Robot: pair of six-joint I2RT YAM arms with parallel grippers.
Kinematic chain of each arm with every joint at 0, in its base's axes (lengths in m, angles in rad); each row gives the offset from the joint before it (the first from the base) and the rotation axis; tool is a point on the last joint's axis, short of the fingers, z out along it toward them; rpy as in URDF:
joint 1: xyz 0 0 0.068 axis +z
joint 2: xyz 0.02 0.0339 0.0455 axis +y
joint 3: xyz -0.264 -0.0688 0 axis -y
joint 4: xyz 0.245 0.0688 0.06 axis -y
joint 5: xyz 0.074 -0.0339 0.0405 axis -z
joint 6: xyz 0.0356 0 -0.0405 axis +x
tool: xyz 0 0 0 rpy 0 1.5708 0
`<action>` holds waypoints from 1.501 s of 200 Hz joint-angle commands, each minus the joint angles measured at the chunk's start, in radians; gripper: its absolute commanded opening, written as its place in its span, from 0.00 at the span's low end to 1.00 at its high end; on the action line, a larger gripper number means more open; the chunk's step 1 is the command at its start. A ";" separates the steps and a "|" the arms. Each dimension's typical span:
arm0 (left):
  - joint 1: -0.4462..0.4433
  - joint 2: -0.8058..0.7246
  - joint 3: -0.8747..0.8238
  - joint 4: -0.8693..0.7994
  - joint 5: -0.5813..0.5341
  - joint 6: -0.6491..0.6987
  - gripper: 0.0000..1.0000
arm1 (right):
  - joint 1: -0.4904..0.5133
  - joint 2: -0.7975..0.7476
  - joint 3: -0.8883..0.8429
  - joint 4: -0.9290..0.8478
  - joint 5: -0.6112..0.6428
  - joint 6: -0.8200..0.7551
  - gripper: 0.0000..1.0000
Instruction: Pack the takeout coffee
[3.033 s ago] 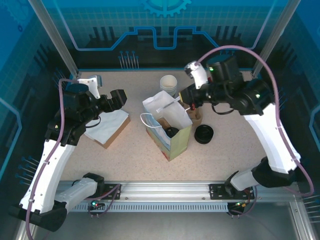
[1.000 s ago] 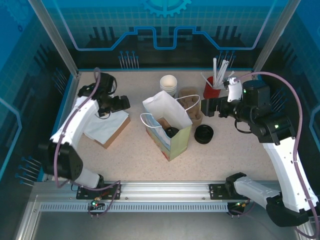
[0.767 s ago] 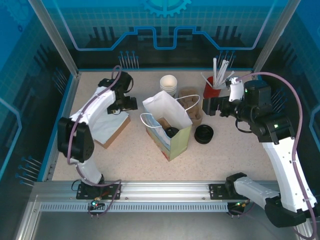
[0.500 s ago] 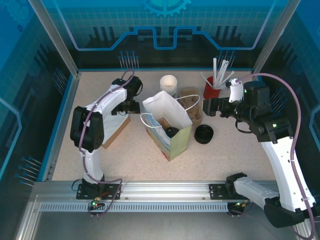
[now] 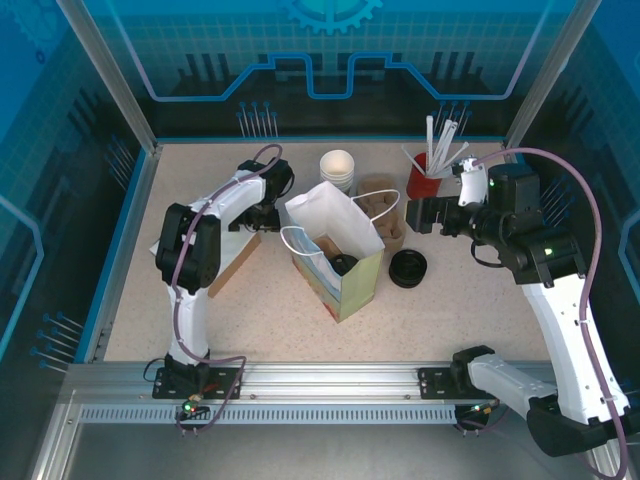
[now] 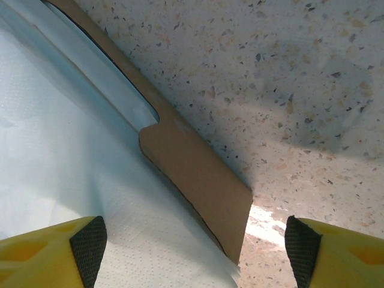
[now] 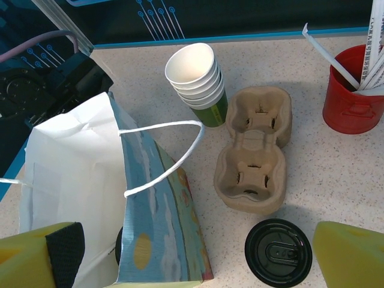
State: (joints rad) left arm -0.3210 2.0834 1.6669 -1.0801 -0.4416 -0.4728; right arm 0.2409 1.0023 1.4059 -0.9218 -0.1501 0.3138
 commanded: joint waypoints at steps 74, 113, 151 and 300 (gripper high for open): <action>-0.009 -0.005 0.028 -0.035 -0.022 0.000 0.48 | -0.017 0.008 -0.009 0.028 -0.023 0.022 1.00; -0.009 -0.027 0.032 -0.037 -0.022 0.004 0.38 | -0.017 0.013 -0.008 0.029 -0.028 0.027 1.00; -0.009 -0.049 0.049 -0.044 -0.025 0.012 0.34 | -0.017 0.010 -0.013 0.026 -0.028 0.033 1.00; -0.005 -0.155 0.050 -0.065 -0.040 0.035 0.01 | -0.019 0.009 -0.007 0.020 -0.019 0.033 1.00</action>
State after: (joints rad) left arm -0.3256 2.0312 1.7031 -1.1076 -0.4534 -0.4618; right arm 0.2409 1.0157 1.4002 -0.9146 -0.1627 0.3408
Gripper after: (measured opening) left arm 0.040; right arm 0.999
